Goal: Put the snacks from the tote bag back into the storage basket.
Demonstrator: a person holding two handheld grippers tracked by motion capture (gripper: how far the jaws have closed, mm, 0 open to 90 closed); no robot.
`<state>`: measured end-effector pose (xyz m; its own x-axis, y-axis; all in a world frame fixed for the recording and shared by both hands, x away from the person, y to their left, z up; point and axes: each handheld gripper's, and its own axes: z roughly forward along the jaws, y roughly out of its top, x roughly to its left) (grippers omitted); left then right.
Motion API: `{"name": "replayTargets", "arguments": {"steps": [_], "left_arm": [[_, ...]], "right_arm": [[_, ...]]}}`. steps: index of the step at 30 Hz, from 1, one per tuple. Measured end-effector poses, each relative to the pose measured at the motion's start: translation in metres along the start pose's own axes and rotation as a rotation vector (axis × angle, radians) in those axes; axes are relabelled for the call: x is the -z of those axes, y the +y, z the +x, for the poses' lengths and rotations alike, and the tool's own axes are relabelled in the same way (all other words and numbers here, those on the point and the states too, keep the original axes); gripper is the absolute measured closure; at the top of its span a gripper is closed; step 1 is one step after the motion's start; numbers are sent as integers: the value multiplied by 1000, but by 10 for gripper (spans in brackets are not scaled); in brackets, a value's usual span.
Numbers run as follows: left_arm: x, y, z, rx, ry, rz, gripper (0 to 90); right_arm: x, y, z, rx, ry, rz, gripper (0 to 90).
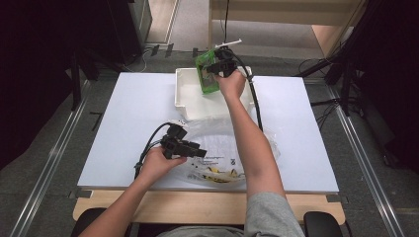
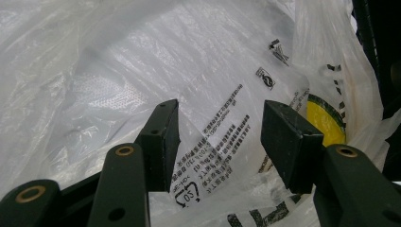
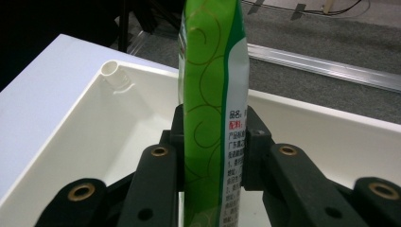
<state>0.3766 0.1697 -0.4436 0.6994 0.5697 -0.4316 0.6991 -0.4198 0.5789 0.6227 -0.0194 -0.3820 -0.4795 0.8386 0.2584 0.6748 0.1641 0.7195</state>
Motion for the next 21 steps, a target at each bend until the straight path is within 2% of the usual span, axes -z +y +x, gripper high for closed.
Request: {"name": "replayTargets", "arguments": {"steps": [5, 14, 17, 21], "left_arm": [[-2, 0, 0, -2, 0, 5, 480], [-3, -1, 1, -2, -2, 10, 480], [-3, 0, 1, -4, 0, 14, 480], [-3, 0, 1, -3, 3, 14, 480]], "right_arm": [[-3, -5, -2, 15, 3, 25, 741], [-4, -13, -11, -28, 37, 45, 740], [-4, -13, -14, -32, 29, 52, 722], [-4, -13, -15, -8, -10, 68, 665]]}}
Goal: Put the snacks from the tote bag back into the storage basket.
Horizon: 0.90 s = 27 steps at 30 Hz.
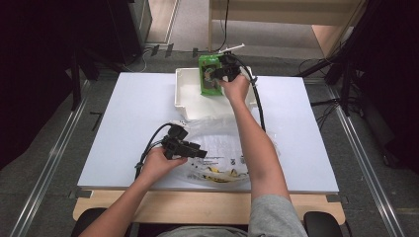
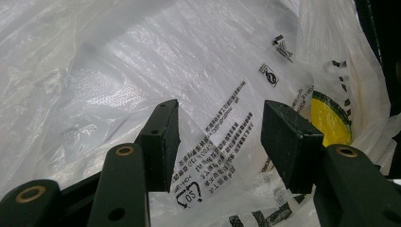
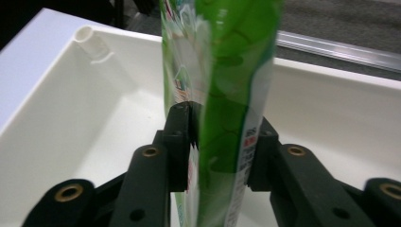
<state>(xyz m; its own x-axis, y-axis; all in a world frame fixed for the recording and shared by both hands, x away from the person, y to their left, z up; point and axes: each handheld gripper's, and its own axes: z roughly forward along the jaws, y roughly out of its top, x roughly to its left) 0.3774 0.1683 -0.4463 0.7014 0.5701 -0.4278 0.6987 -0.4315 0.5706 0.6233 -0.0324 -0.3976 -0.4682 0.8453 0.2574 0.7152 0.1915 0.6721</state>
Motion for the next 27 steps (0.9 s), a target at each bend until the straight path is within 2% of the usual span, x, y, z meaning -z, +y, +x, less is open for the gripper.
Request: {"name": "replayTargets", "arguments": {"steps": [9, 17, 21, 27], "left_arm": [[0, 0, 0, 2, -2, -3, 480], [0, 0, 0, 1, 1, 0, 479], [0, 0, 0, 1, 2, 0, 479], [0, 0, 0, -1, 5, 3, 479]], "right_arm": [[-4, -1, -8, -5, -38, 31, 578], [-10, -2, -10, -9, -56, 39, 502], [-13, -3, -12, -22, -54, 35, 399], [-19, -6, -15, -33, -65, 52, 329]]}}
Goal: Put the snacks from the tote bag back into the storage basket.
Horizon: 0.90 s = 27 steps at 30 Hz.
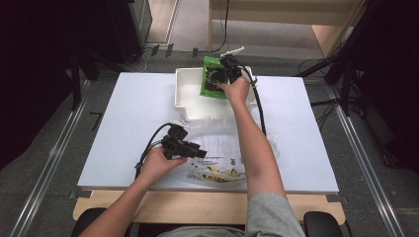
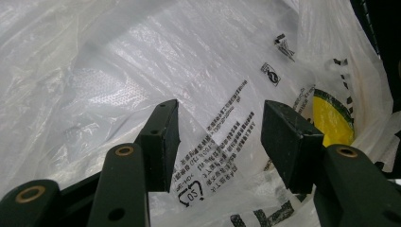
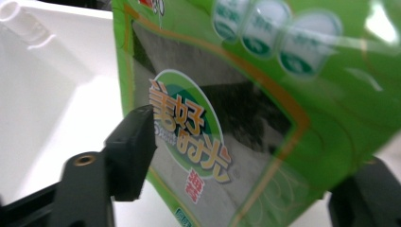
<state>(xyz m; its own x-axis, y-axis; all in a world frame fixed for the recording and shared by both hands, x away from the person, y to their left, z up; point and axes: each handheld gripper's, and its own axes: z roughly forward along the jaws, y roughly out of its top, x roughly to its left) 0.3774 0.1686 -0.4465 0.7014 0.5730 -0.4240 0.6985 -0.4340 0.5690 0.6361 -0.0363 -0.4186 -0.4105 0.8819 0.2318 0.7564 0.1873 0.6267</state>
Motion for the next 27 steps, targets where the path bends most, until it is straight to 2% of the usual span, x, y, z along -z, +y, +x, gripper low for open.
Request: {"name": "replayTargets", "arguments": {"steps": [20, 27], "left_arm": [[-1, 0, 0, -2, 1, 4, 479], [-1, 0, 0, -3, 2, 4, 479]], "right_arm": [[-3, -5, -6, -59, 11, -15, 282], [-3, -7, -7, -61, 19, -8, 286]]}}
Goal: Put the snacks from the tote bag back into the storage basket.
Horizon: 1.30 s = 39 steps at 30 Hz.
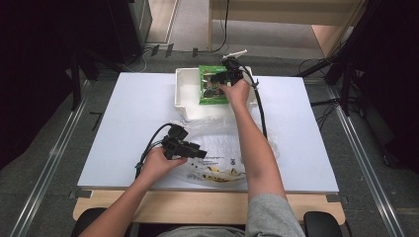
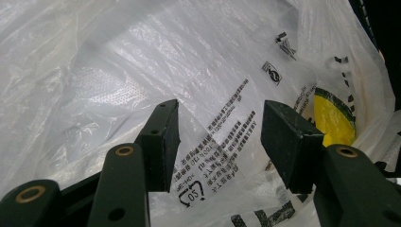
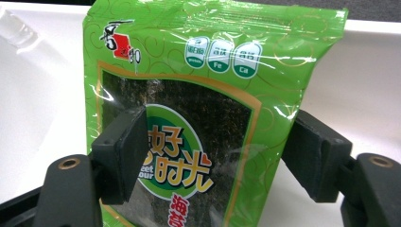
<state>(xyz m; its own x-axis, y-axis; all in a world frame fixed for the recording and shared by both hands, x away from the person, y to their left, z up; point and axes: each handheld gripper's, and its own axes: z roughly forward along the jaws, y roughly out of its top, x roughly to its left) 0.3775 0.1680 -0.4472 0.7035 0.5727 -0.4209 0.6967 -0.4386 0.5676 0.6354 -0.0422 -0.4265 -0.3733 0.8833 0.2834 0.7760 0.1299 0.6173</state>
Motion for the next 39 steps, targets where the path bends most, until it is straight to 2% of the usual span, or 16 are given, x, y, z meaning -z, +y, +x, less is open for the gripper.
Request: {"name": "replayTargets", "arguments": {"steps": [10, 19, 34, 39], "left_arm": [[0, 0, 0, 0, 2, -1, 480], [0, 0, -1, -1, 5, -2, 479], [-1, 0, 1, 5, 12, -7, 478], [0, 0, 1, 6, 13, -6, 478]], "right_arm": [[9, 2, -3, -5, -5, -16, 295], [27, 6, -5, -1, -9, -30, 300], [63, 4, -1, 30, 33, -48, 321], [71, -1, 1, 39, 42, -31, 341]]}}
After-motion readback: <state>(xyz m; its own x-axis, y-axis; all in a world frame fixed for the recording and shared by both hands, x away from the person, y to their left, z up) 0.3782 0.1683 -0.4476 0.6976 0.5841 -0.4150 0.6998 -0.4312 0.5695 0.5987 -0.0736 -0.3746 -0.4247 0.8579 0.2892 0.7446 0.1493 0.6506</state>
